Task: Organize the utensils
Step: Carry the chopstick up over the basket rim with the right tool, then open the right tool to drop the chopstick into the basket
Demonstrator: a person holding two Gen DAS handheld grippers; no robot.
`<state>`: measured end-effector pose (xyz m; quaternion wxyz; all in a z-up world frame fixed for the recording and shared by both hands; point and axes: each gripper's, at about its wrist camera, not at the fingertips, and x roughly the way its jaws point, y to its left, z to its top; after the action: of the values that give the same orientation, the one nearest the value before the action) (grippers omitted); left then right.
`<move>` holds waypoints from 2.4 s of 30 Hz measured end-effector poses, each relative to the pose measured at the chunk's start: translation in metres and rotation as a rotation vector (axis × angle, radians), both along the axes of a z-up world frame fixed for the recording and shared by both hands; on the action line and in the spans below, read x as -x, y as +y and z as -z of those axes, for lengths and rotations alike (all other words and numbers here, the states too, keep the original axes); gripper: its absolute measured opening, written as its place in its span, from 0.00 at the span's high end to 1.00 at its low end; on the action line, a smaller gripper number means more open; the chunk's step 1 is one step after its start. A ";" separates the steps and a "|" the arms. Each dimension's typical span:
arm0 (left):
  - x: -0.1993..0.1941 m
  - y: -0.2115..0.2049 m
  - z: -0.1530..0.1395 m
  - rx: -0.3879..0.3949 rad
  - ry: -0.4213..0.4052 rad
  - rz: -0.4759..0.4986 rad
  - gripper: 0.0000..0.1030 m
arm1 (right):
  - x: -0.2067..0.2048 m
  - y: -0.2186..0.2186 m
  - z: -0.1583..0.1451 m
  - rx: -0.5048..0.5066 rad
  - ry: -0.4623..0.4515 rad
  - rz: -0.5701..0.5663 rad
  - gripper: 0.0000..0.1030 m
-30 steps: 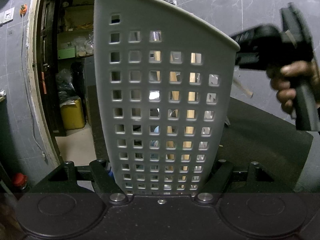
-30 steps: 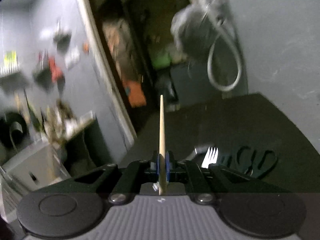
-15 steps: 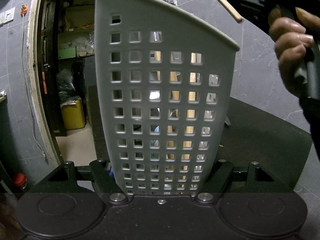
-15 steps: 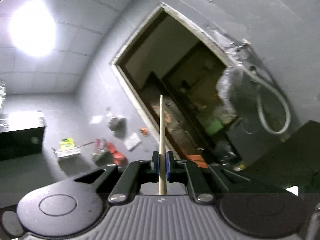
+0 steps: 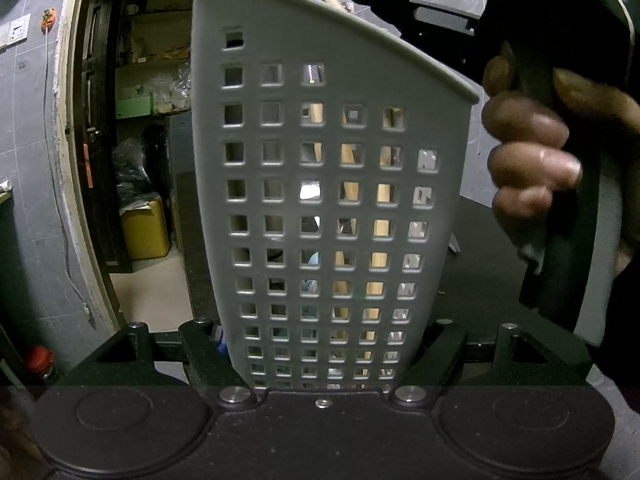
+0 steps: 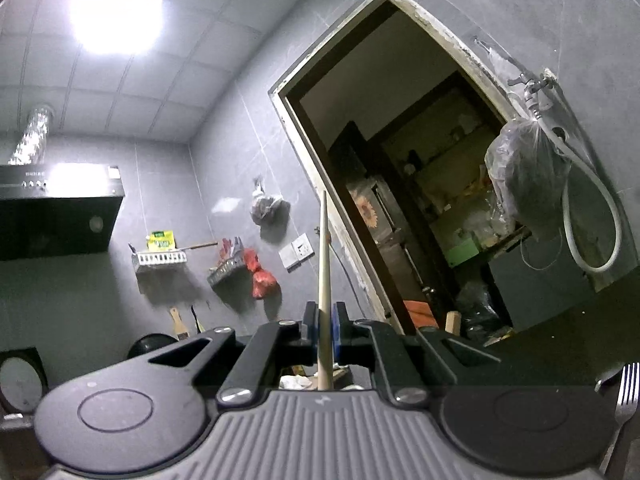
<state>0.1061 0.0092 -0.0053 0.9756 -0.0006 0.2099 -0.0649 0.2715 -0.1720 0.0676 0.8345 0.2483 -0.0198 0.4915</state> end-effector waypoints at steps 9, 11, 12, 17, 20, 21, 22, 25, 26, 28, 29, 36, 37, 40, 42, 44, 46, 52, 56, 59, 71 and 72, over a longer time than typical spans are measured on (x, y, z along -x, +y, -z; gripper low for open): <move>-0.001 -0.001 0.000 -0.004 0.002 -0.003 0.27 | 0.027 -0.006 0.017 -0.016 -0.021 0.035 0.92; -0.001 -0.002 -0.001 -0.007 0.002 -0.003 0.27 | 0.028 -0.007 0.019 0.003 -0.023 0.039 0.92; -0.001 -0.003 -0.001 -0.010 0.001 -0.003 0.27 | 0.028 -0.008 0.019 0.012 -0.023 0.039 0.92; -0.002 -0.002 0.000 -0.008 0.002 -0.003 0.27 | 0.031 -0.009 0.017 0.058 -0.034 0.041 0.92; -0.001 -0.002 0.000 -0.007 0.001 -0.003 0.27 | 0.035 -0.011 0.018 0.070 -0.042 0.053 0.92; -0.001 -0.002 0.000 -0.007 0.001 -0.003 0.27 | 0.037 -0.012 0.019 0.077 -0.044 0.058 0.92; -0.001 -0.001 0.000 -0.006 0.000 -0.003 0.27 | 0.039 -0.012 0.019 0.084 -0.048 0.062 0.92; 0.000 -0.001 0.000 -0.006 0.000 -0.003 0.27 | 0.046 -0.012 0.020 0.107 -0.069 0.076 0.92; 0.000 -0.001 0.000 -0.007 0.000 -0.003 0.27 | 0.049 -0.011 0.020 0.118 -0.077 0.082 0.92; 0.000 -0.001 0.000 -0.007 0.000 -0.004 0.27 | 0.055 -0.010 0.021 0.139 -0.100 0.099 0.92; 0.000 -0.001 0.000 -0.009 0.001 -0.004 0.27 | 0.059 -0.010 0.021 0.146 -0.110 0.109 0.92; 0.000 -0.002 0.000 -0.012 0.001 -0.005 0.27 | 0.072 -0.016 0.023 0.154 -0.126 0.134 0.92; 0.000 -0.002 0.000 -0.012 0.001 -0.005 0.27 | 0.075 -0.018 0.023 0.155 -0.130 0.139 0.92; 0.000 -0.002 0.000 -0.012 0.001 -0.006 0.27 | 0.082 -0.021 0.023 0.161 -0.148 0.154 0.92; 0.000 -0.003 0.000 -0.012 0.002 -0.006 0.27 | 0.088 -0.023 0.024 0.161 -0.159 0.170 0.92; 0.000 -0.003 0.000 -0.013 0.002 -0.006 0.27 | 0.093 -0.024 0.027 0.169 -0.166 0.184 0.92; 0.000 -0.003 0.000 -0.012 0.002 -0.006 0.27 | 0.096 -0.023 0.030 0.173 -0.170 0.194 0.92; 0.000 -0.003 -0.001 -0.012 0.001 -0.006 0.26 | 0.091 -0.013 0.034 0.226 -0.140 0.176 0.92; 0.000 -0.004 -0.001 -0.010 0.001 -0.006 0.26 | 0.092 -0.008 0.034 0.262 -0.142 0.170 0.85; 0.000 -0.004 -0.001 -0.010 0.001 -0.007 0.26 | 0.095 -0.008 0.036 0.270 -0.138 0.177 0.75; 0.001 -0.006 -0.001 -0.020 0.004 -0.012 0.26 | 0.107 -0.047 0.038 0.151 -0.123 0.271 0.01; 0.001 -0.006 -0.001 -0.022 0.004 -0.012 0.26 | 0.108 -0.054 0.039 0.137 -0.112 0.295 0.00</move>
<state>0.1048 0.0033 -0.0042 0.9755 0.0087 0.2126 -0.0565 0.1634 -0.2263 0.0290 0.9101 0.1573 -0.0689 0.3771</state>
